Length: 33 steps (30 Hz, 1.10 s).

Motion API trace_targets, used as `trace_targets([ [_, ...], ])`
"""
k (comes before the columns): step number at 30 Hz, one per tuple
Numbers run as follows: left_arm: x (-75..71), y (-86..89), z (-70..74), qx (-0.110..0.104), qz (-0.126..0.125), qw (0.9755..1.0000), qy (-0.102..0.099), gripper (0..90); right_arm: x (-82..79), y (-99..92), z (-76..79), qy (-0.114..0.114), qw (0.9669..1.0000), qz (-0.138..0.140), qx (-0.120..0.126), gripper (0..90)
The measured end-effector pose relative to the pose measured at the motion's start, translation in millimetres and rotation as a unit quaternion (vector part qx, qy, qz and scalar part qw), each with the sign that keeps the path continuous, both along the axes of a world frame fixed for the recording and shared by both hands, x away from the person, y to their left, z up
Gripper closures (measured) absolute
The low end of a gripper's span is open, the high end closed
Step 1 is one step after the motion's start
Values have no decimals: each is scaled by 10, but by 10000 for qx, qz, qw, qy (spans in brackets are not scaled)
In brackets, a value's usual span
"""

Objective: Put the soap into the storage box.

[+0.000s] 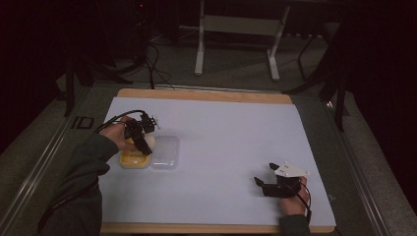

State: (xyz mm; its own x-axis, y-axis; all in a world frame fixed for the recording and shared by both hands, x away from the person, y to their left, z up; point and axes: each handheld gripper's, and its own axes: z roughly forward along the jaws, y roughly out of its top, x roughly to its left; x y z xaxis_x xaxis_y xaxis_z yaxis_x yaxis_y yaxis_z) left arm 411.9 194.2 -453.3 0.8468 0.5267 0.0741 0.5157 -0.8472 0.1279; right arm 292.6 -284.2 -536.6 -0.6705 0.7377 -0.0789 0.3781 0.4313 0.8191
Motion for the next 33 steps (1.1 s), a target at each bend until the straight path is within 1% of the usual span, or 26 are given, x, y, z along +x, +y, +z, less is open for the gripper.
trace_targets([
  [4,-16,9,13,38,-43,10000,-33,252,-1,1,0,-1,10000,-1,-6,188],
  [11,-29,30,14,87,-38,9999,-64,252,-1,1,0,-2,10000,-3,-4,189],
  [16,-30,64,19,77,-2,9999,-67,252,-1,0,0,-2,10000,-2,-1,188],
  [22,-54,90,27,137,-21,9998,-129,252,0,0,0,-1,10000,-4,-2,188],
  [25,-56,126,37,113,12,9998,-154,252,-1,0,0,-3,10000,-6,-2,188],
  [30,-62,177,37,137,40,9997,-198,252,1,0,-1,-1,10000,-5,0,188],
  [33,-61,197,24,140,64,9997,-178,252,0,1,-1,-1,10000,-5,-7,188],
])
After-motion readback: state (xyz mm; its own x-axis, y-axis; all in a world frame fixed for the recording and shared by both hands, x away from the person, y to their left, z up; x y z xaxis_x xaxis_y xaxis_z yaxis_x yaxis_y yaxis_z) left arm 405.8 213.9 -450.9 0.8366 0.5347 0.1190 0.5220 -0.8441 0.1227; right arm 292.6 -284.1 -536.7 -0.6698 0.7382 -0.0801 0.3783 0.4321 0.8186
